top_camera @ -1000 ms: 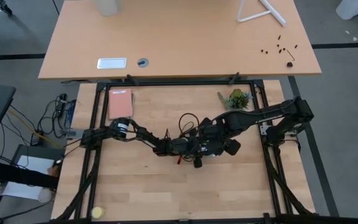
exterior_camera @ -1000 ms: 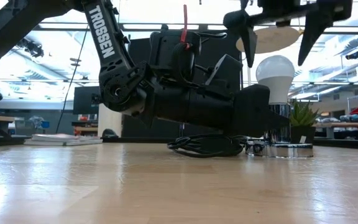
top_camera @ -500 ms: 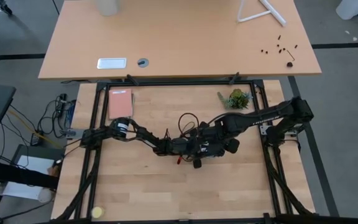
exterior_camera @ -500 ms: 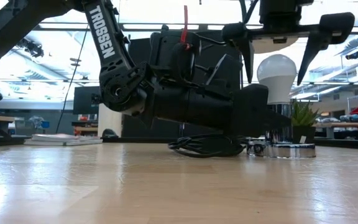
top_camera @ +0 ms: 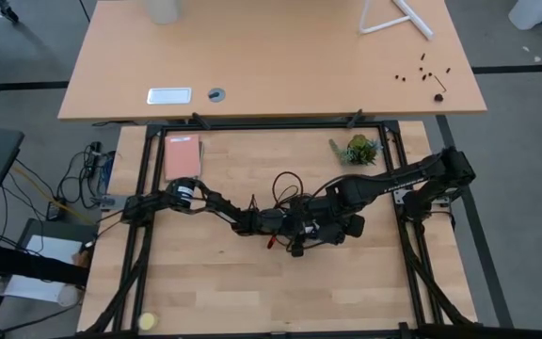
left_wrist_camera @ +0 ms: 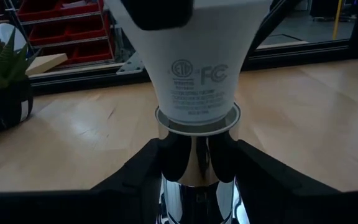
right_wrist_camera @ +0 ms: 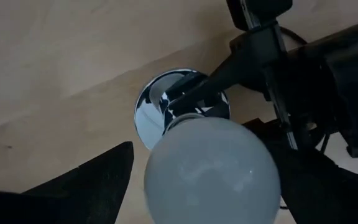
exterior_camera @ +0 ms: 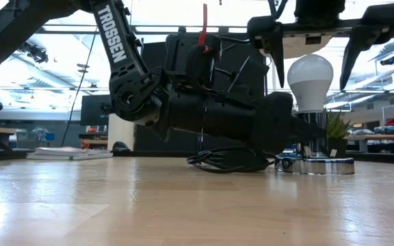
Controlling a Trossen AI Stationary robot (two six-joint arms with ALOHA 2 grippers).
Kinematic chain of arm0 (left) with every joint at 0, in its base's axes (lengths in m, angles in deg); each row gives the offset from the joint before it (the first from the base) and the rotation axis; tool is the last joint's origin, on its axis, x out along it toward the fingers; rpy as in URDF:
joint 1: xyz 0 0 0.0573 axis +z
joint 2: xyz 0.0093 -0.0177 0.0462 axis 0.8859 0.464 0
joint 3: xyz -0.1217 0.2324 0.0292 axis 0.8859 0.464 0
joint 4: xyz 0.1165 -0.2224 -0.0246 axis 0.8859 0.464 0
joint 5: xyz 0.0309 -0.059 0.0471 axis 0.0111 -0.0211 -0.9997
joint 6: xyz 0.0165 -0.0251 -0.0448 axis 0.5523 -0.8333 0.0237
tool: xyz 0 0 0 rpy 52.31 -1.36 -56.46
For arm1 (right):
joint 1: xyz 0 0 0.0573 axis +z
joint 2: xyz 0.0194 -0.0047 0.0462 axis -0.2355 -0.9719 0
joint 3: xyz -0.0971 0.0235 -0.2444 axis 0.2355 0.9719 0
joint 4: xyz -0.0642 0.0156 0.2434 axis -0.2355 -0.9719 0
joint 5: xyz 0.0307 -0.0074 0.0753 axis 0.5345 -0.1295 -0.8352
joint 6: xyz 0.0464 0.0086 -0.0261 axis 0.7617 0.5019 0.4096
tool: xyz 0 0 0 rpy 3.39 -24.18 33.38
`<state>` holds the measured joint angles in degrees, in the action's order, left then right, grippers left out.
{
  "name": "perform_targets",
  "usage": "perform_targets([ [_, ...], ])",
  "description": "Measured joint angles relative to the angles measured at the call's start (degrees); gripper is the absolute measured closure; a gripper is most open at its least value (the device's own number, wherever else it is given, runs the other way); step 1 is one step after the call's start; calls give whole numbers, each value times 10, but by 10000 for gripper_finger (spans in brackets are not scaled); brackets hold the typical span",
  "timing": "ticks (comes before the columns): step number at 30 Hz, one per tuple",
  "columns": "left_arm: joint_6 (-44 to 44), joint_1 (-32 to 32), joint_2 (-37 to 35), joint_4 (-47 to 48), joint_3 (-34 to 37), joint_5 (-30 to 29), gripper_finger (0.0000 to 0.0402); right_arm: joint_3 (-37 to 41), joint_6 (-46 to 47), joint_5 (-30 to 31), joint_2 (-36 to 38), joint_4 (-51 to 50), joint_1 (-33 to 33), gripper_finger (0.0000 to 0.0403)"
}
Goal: Screw lightbulb
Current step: Insert the lightbulb into the lamp
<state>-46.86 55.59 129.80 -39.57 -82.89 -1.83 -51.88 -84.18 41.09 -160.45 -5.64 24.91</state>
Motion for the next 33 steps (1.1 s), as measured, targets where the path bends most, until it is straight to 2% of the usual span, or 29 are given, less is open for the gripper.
perform_targets([
  [8, 0, 0, 0, 1, 0, 0, 229, 3, -7, -25, 0, 18, -9, 30],
  [16, -2, 0, 0, 2, 0, 0, 229, 38, -16, -20, 0, 48, -14, 35],
  [28, -3, 0, 0, 2, 0, 0, 229, 38, -14, -22, 0, 49, -17, 126],
  [33, -3, 0, 0, 2, 0, 0, 229, 38, -13, -23, 0, 49, -17, 139],
])
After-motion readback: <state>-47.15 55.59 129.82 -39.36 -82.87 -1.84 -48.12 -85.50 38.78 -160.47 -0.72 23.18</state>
